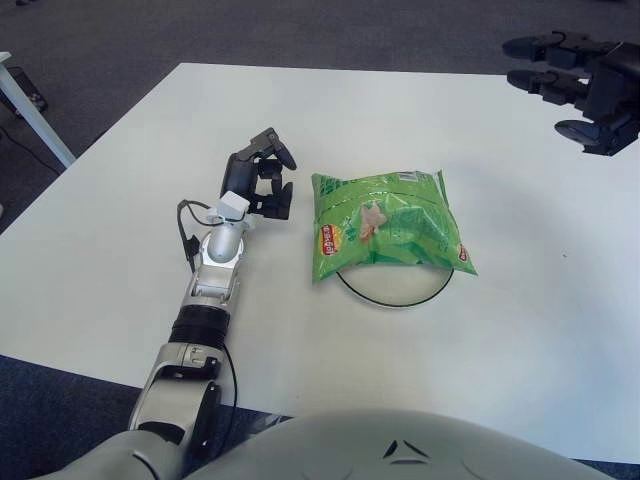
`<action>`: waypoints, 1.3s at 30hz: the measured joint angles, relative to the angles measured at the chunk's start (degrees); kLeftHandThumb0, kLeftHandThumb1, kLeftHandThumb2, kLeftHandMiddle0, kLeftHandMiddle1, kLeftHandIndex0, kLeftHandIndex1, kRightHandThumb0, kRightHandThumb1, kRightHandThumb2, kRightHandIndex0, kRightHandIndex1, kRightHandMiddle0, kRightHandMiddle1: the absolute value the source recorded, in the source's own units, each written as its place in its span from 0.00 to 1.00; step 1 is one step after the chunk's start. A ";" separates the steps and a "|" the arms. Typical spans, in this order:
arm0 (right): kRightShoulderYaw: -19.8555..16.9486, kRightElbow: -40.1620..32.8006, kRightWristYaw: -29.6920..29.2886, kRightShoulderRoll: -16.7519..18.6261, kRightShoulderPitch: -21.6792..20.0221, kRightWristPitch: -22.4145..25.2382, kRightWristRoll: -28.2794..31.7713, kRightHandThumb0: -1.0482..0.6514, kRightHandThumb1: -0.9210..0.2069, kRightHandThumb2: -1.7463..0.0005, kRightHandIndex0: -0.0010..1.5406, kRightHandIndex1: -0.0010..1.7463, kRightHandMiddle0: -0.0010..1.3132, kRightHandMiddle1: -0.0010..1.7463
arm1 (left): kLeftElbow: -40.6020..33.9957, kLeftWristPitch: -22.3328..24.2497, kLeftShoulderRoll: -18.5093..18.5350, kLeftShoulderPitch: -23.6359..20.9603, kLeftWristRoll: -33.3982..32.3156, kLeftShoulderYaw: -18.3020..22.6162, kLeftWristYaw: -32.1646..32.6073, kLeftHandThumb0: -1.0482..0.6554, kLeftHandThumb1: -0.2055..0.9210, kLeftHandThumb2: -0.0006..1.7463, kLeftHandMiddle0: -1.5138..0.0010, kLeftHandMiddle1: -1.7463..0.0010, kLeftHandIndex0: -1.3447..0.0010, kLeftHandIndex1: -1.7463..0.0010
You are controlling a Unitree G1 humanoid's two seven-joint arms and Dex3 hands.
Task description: Put the snack into the plate.
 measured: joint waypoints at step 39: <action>-7.14 -14.67 -44.73 32.62 28.61 -4.80 -0.77 0.62 0.83 0.07 0.60 0.88 0.49 1.00 | 4.54 -0.92 0.28 -2.29 -2.20 1.22 -1.39 0.30 0.33 0.86 0.11 0.00 0.45 0.00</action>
